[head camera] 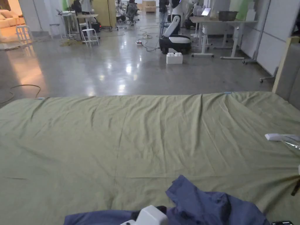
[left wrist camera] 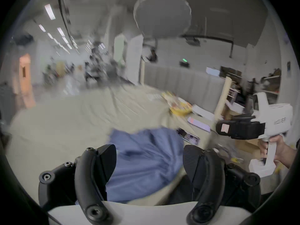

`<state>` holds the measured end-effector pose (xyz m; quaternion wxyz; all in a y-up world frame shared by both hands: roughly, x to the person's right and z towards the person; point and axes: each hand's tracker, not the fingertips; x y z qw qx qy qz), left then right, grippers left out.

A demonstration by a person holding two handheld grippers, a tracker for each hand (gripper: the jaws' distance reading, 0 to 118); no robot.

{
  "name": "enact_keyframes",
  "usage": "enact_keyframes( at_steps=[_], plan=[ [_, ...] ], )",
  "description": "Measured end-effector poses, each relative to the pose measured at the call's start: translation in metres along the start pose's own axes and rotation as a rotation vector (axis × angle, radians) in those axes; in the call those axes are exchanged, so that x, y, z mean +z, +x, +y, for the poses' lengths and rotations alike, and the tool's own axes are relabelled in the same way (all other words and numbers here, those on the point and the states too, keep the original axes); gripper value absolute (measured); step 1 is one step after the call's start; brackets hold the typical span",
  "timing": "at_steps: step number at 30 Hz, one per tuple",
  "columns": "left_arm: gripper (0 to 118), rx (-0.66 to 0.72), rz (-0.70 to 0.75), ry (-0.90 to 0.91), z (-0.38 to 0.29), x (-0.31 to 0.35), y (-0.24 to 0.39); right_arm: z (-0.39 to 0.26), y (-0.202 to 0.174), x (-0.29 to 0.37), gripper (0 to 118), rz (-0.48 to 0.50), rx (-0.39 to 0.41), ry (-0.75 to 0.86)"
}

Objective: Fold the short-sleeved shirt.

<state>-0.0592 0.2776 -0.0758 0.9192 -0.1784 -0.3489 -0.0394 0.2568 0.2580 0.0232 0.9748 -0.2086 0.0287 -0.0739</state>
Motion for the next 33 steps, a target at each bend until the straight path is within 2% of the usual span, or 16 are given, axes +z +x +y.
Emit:
enact_keyframes(
  at_steps=[4, 9, 10, 11, 13, 14, 16, 20, 26, 33],
  plan=[
    [85, -0.079, 0.403, 0.118, 0.021, 0.102, 0.009, 0.026, -0.02, 0.003, 0, 0.065, 0.041, 0.138],
    [82, -0.054, 0.657, 0.264, 0.02, 0.178, 0.016, 0.047, -0.042, 0.02, 0, 0.099, 0.11, 0.269],
    [69, -0.042, 0.639, 0.265, 0.02, 0.187, 0.012, 0.05, -0.046, 0.025, 0, 0.101, 0.128, 0.289],
    [51, -0.027, 0.643, 0.273, 0.02, 0.194, 0.012, 0.051, -0.048, 0.028, 0, 0.108, 0.128, 0.279],
    [9, 0.005, 0.707, 0.273, 0.017, 0.202, 0.012, 0.051, -0.051, 0.033, 0, 0.112, 0.149, 0.285],
    [9, 0.009, 0.726, 0.273, 0.015, 0.205, 0.011, 0.05, -0.052, 0.034, 0, 0.11, 0.157, 0.286],
    [0, 0.039, 0.679, 0.261, 0.013, 0.209, 0.008, 0.048, -0.052, 0.035, 0, 0.105, 0.165, 0.281],
    [0, 0.076, 0.651, 0.272, 0.014, 0.208, 0.007, 0.044, -0.051, 0.034, 0, 0.09, 0.154, 0.254],
    [0, 0.039, 0.646, 0.259, 0.015, 0.2, 0.007, 0.041, -0.047, 0.033, 0, 0.079, 0.127, 0.241],
    [0, 0.116, 0.62, 0.245, 0.009, 0.196, -0.008, 0.037, -0.044, 0.026, 0, 0.062, 0.113, 0.219]
  ],
)
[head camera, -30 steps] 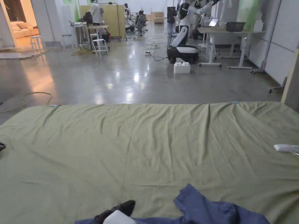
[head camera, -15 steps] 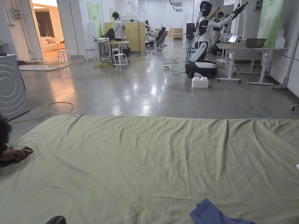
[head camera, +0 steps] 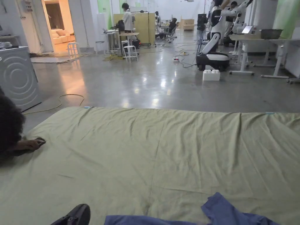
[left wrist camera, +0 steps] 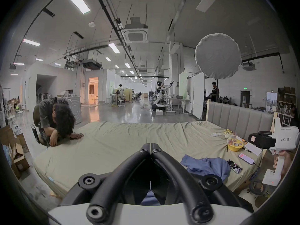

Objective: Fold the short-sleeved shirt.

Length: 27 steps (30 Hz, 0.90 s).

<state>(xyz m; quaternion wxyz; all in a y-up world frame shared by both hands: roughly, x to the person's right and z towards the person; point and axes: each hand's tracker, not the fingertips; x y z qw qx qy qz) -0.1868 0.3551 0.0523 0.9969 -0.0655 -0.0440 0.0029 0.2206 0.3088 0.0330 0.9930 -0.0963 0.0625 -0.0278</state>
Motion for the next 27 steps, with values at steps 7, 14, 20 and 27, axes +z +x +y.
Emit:
enact_keyframes(
  at_steps=[7, 14, 20, 27],
  plan=[
    [0, -0.003, -0.035, -0.279, -0.041, -0.068, -0.031, -0.02, 0.006, -0.009, 0, 0.028, -0.026, -0.103],
    [84, 0.134, -0.099, -0.512, -0.112, -0.213, -0.066, -0.047, 0.013, -0.018, 0, -0.004, -0.029, -0.265],
    [86, 0.192, 0.027, -0.77, -0.177, -0.327, -0.088, -0.074, 0.022, -0.017, 0, -0.024, -0.075, -0.385],
    [73, 0.122, 0.068, -0.856, -0.205, -0.367, -0.08, -0.092, 0.032, -0.026, 0, -0.073, -0.041, -0.46]
  ],
)
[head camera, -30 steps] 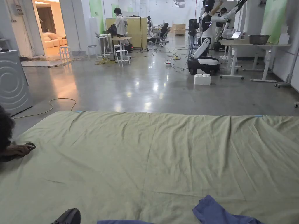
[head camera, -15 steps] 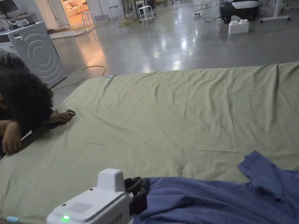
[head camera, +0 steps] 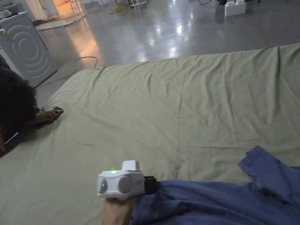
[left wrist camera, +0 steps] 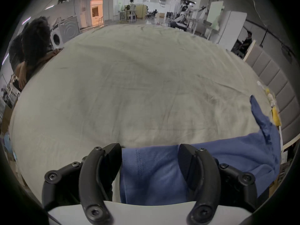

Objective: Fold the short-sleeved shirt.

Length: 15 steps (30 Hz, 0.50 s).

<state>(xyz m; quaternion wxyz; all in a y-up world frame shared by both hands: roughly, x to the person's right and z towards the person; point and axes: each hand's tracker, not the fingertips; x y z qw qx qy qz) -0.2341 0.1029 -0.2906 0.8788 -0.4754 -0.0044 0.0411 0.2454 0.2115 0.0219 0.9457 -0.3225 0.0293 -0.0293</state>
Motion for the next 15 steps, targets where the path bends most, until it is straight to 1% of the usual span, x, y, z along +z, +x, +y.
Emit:
enact_keyframes(
  at_steps=[1, 2, 3, 4, 5, 6, 7, 9, 12, 13, 15],
  plan=[
    [72, -0.03, 0.02, -0.021, 0.001, 0.004, 0.005, -0.001, 0.001, -0.003, 0, 0.009, -0.023, 0.0],
    [65, -0.082, 0.04, -0.019, 0.001, 0.008, 0.01, -0.001, 0.002, -0.005, 0, 0.021, -0.048, 0.003],
    [55, -0.122, 0.04, -0.011, 0.0, 0.01, 0.016, -0.001, 0.003, -0.01, 0, 0.046, -0.087, 0.001],
    [39, -0.135, 0.043, -0.011, -0.003, 0.01, 0.021, -0.001, 0.004, -0.015, 0, 0.065, -0.111, -0.006],
    [24, -0.133, 0.039, -0.009, -0.005, 0.01, 0.025, 0.001, 0.004, -0.02, 0, 0.068, -0.112, -0.012],
    [14, -0.118, 0.024, -0.026, -0.007, 0.009, 0.029, 0.004, 0.003, -0.024, 0, 0.065, -0.103, -0.015],
    [10, -0.111, 0.034, -0.029, -0.007, 0.006, 0.033, 0.009, 0.002, -0.027, 0, 0.063, -0.085, -0.013],
    [9, -0.108, 0.041, -0.035, -0.008, 0.002, 0.033, 0.021, 0.001, -0.032, 0, 0.06, -0.037, 0.003],
    [8, -0.12, 0.005, -0.099, 0.0, -0.005, 0.025, 0.051, 0.011, -0.057, 1, 0.083, 0.004, 0.017],
    [8, -0.099, -0.005, -0.123, 0.005, -0.007, 0.022, 0.063, 0.016, -0.07, 12, 0.095, 0.013, 0.008],
    [8, -0.03, -0.014, -0.172, 0.014, -0.01, 0.017, 0.094, 0.029, -0.112, 60, 0.143, 0.056, -0.077]
  ],
)
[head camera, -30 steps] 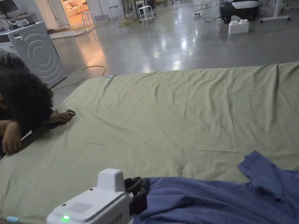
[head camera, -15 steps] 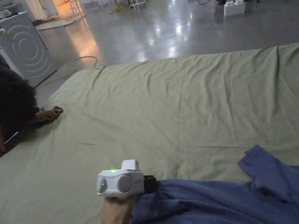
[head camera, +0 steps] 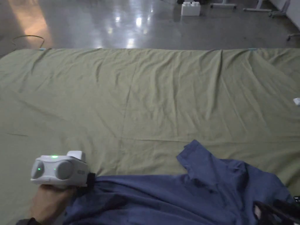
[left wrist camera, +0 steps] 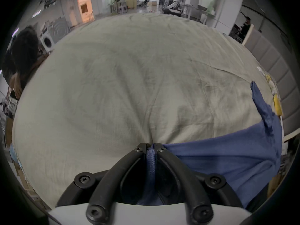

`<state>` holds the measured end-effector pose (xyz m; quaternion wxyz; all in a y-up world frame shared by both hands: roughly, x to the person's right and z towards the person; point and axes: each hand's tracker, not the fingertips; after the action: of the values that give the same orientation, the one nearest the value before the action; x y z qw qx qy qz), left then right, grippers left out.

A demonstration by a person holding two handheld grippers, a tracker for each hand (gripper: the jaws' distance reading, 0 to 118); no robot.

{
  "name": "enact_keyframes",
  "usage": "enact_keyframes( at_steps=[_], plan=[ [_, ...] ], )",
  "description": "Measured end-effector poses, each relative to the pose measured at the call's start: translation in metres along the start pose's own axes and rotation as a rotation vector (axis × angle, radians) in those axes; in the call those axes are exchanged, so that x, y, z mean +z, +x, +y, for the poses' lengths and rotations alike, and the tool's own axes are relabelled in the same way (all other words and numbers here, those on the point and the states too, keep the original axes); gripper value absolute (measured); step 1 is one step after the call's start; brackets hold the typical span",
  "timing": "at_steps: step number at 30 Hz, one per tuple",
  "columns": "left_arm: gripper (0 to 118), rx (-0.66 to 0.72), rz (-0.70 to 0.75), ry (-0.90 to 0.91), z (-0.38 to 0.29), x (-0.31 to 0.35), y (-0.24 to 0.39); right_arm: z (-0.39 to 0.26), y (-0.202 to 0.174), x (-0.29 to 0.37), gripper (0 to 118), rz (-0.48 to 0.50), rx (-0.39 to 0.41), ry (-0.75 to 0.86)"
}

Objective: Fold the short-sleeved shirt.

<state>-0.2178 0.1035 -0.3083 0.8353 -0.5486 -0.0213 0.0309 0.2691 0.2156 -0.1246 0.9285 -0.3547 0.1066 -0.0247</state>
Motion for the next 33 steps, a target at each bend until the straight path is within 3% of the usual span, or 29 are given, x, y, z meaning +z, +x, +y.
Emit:
enact_keyframes(
  at_steps=[1, 2, 8, 11, 14, 16, 18, 20, 21, 22, 23, 26, 30, 31, 33],
  plan=[
    [8, 0.002, -0.004, -0.016, 0.003, -0.001, -0.001, 0.014, 0.007, -0.017, 82, 0.003, 0.03, -0.016],
    [8, -0.018, 0.002, -0.022, 0.007, -0.002, 0.0, 0.03, 0.015, -0.038, 88, 0.002, 0.067, -0.051],
    [8, -0.097, 0.059, -0.088, 0.016, -0.008, 0.014, 0.073, 0.044, -0.154, 88, -0.065, 0.213, -0.244],
    [8, -0.116, 0.067, -0.108, 0.021, -0.01, 0.016, 0.077, 0.059, -0.193, 88, -0.111, 0.144, -0.341],
    [8, -0.113, 0.063, -0.127, 0.025, -0.01, 0.015, 0.08, 0.073, -0.212, 76, -0.125, -0.009, -0.338],
    [8, -0.109, 0.066, -0.131, 0.025, -0.01, 0.016, 0.077, 0.077, -0.224, 67, -0.148, -0.053, -0.39],
    [8, -0.123, 0.077, -0.134, 0.025, -0.011, 0.019, 0.07, 0.072, -0.23, 40, -0.152, 0.009, -0.421],
    [8, -0.149, 0.098, -0.132, 0.024, -0.011, 0.024, 0.071, 0.064, -0.227, 38, -0.163, 0.066, -0.394],
    [8, -0.162, 0.107, -0.128, 0.022, -0.011, 0.026, 0.071, 0.062, -0.225, 31, -0.155, 0.058, -0.39],
    [8, -0.183, 0.118, -0.116, 0.02, -0.013, 0.027, 0.07, 0.059, -0.224, 9, -0.125, 0.03, -0.377],
    [8, -0.207, 0.127, -0.092, 0.016, -0.012, 0.028, 0.07, 0.056, -0.222, 4, -0.149, 0.012, -0.374],
    [5, -0.264, 0.085, -0.011, 0.003, 0.008, 0.022, 0.073, 0.051, -0.194, 4, -0.137, 0.001, -0.305],
    [5, -0.085, -0.067, 0.198, -0.01, 0.087, -0.015, 0.089, 0.049, -0.119, 4, -0.105, 0.005, -0.118],
    [5, 0.003, -0.145, 0.343, -0.009, 0.116, -0.021, 0.094, 0.049, -0.097, 4, -0.101, -0.002, -0.066],
    [5, 0.003, -0.219, 0.449, -0.016, 0.169, -0.03, 0.108, 0.051, -0.057, 4, -0.088, -0.021, 0.016]
  ],
)
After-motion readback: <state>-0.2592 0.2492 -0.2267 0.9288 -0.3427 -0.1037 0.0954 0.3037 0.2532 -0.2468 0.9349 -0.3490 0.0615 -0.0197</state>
